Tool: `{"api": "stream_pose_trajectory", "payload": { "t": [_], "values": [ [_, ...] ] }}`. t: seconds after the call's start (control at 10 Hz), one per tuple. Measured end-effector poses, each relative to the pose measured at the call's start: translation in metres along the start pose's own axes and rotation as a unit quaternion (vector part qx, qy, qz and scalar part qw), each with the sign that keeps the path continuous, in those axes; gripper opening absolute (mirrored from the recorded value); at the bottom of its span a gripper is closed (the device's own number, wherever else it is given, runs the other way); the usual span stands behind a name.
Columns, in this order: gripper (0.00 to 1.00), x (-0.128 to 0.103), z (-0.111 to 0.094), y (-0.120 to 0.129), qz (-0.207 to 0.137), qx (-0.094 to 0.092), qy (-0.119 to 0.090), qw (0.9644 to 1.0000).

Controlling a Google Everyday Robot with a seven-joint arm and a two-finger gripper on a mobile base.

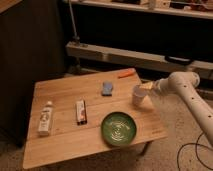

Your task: Place the ceramic cup in the ceramic bowl

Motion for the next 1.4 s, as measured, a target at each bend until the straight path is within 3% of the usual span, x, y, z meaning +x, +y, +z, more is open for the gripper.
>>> {"api": "stream_pose_trajectory", "payload": {
  "t": [0.1,0.3,0.4,0.6,0.7,0.8,1.0,1.3,1.4],
  "values": [
    [0.48,-0.003,0.007,0.001,-0.001,-0.001,-0.004,1.0],
    [0.44,-0.007,0.027,0.008,0.001,0.003,-0.01,0.9999],
    [0.46,-0.008,0.037,0.013,0.003,0.002,-0.013,0.9999],
    [0.65,-0.012,0.038,0.013,-0.002,-0.003,-0.017,0.9998],
    [0.68,-0.011,0.041,0.013,-0.002,-0.002,-0.018,0.9998],
    [0.63,-0.014,0.054,0.005,-0.01,0.001,-0.02,0.9997],
    [0.44,-0.018,0.059,-0.009,-0.028,0.005,-0.018,0.9994],
    [0.11,-0.03,0.016,-0.03,-0.041,0.014,-0.013,0.999],
    [0.02,-0.034,-0.012,-0.043,-0.05,0.019,-0.013,0.9985]
  ]
}}
